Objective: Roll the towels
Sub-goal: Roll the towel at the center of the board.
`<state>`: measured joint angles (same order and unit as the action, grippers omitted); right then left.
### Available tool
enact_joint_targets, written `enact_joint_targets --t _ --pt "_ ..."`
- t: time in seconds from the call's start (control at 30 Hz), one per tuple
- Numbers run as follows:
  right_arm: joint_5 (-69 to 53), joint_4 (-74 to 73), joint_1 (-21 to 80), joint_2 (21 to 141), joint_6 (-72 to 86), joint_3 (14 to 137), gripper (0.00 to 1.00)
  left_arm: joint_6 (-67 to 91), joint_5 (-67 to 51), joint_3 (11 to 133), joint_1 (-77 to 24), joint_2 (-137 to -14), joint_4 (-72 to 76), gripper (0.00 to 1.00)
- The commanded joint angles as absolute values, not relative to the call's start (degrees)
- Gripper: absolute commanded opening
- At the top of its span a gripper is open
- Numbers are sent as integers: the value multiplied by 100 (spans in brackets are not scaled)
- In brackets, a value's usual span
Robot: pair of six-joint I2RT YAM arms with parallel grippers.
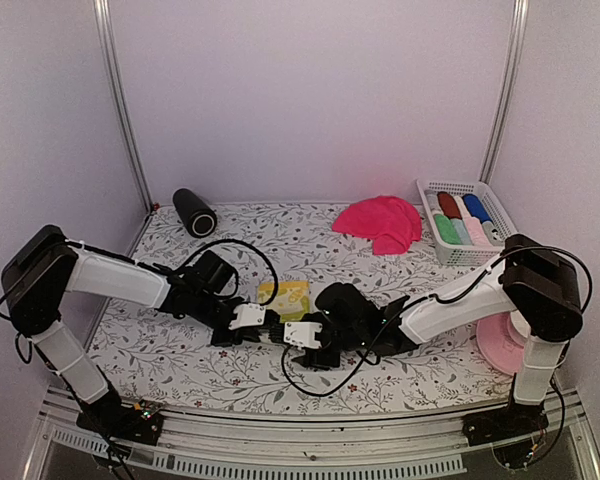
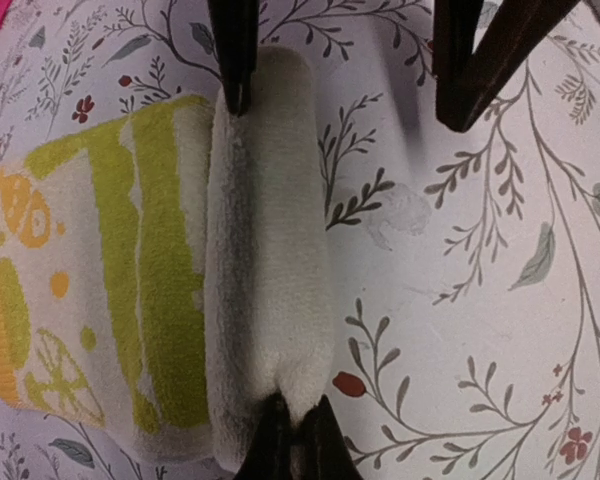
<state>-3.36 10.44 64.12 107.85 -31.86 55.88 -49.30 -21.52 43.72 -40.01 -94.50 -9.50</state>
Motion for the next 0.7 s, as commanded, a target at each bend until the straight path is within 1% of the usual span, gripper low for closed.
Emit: enact_joint_targets --t 0.0,0.23,0.37,0.67 --pt "171 1318 6457 10960 -3389 5778 62 -4871 -2460 4510 -3874 -9624 -1424 0" --pt "174 1363 6560 11040 -3489 5756 59 -4860 -2614 4693 -3742 -9822 -1645 0" --pt "146 1303 6580 11149 -3542 5813 56 -4852 -2725 4788 -3675 -9850 -1741 0" --pt "633 1152 6585 11479 -3529 6014 49 -4859 -2784 4894 -3647 -9949 -1866 0"
